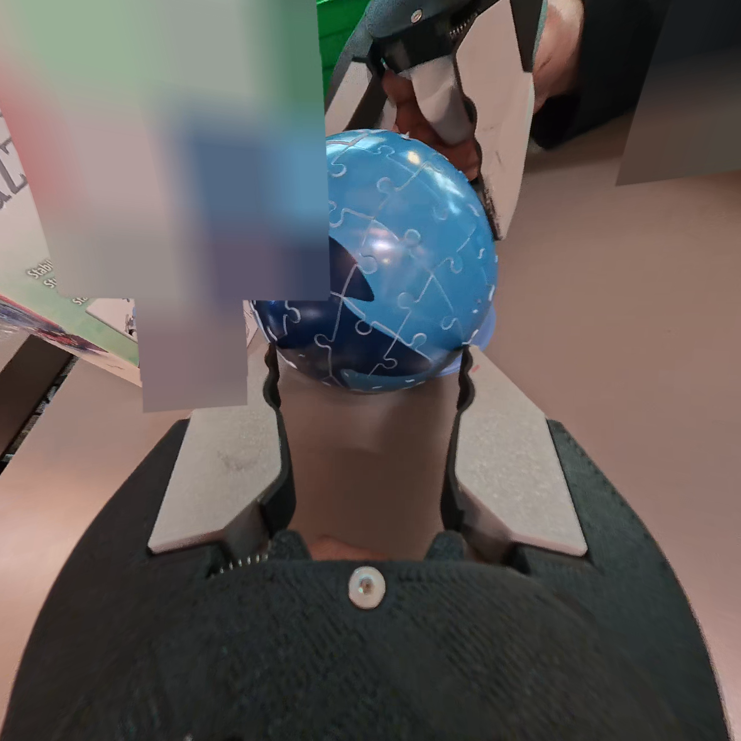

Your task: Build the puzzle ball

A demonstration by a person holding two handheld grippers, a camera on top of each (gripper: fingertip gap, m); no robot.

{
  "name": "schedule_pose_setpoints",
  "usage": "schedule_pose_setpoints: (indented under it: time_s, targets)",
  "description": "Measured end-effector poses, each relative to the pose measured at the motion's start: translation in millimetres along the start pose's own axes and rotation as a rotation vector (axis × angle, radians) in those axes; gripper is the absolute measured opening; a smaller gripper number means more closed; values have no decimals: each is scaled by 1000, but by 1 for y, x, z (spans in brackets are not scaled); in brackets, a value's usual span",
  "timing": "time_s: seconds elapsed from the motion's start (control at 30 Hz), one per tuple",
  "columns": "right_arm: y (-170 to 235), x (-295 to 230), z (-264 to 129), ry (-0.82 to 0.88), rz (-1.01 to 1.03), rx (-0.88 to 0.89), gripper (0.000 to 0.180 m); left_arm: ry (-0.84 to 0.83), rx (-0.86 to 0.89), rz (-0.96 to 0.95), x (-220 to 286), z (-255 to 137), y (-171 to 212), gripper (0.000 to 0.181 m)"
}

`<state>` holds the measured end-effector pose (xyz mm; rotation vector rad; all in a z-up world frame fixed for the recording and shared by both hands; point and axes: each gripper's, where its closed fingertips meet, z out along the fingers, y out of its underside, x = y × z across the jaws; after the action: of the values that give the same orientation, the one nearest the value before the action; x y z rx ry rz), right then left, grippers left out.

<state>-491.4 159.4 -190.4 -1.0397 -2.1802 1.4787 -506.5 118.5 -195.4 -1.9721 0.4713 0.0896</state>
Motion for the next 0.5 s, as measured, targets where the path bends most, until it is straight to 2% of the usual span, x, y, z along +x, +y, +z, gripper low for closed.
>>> schedule_pose_setpoints:
  time_s: [0.3, 0.5]
  targets:
    - [-11, -19, 4, 96, -238, 10, 121, -60, 18, 25, 10, -18, 2, 82]
    - [-13, -26, 14, 129, -328, -44, 124, -73, -24, 28, 18, -24, 14, 85]
